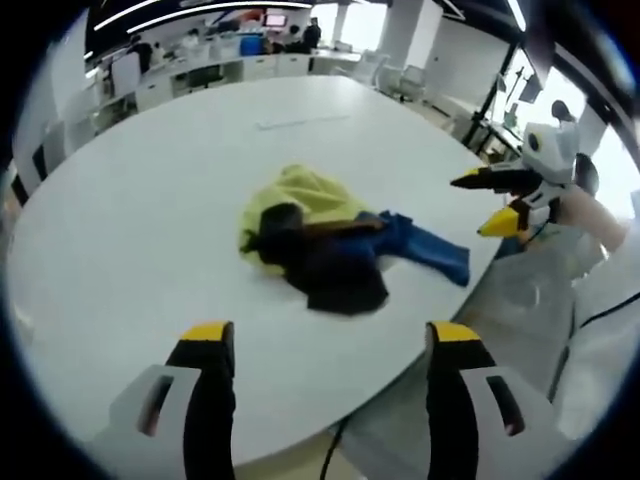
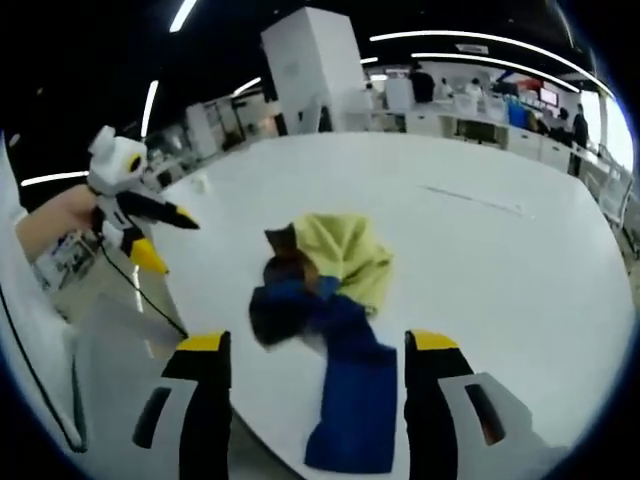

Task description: Fold the garment on the visible template until the final outline fits inside the template.

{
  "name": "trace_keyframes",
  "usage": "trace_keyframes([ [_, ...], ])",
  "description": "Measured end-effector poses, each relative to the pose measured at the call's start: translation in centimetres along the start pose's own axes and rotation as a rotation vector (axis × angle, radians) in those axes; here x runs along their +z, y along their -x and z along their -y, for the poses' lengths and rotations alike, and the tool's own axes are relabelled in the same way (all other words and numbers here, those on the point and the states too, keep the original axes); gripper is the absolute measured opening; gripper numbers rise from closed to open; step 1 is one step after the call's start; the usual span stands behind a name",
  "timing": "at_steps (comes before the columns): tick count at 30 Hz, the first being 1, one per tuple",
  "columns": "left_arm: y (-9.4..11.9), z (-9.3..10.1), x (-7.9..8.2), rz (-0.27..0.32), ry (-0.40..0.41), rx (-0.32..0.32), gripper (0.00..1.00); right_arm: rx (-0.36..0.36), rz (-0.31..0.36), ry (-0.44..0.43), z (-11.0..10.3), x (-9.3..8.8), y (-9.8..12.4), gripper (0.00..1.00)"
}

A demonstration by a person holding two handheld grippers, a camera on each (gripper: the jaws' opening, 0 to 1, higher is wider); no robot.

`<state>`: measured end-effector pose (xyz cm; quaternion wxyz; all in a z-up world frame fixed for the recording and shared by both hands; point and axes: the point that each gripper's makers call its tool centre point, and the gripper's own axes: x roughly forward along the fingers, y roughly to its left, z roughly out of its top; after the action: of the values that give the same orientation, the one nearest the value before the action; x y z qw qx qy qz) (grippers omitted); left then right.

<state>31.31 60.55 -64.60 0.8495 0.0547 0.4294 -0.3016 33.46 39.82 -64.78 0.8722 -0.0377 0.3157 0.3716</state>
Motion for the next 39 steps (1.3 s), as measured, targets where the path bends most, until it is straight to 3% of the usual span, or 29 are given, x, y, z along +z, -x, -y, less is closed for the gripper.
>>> trace_keyframes([
  [21, -1.0, -0.7, 0.1, 0.008, 0.003, 0.007, 0.67, 0.023, -0.017, 0.005, 0.2, -0.2, -2.4, 0.64],
  [39, -2.5, -1.8, 1.1, 0.013, -0.005, 0.031, 0.58, 0.065, -0.016, 0.056, -0.5, 1.0, -4.6, 0.62],
])
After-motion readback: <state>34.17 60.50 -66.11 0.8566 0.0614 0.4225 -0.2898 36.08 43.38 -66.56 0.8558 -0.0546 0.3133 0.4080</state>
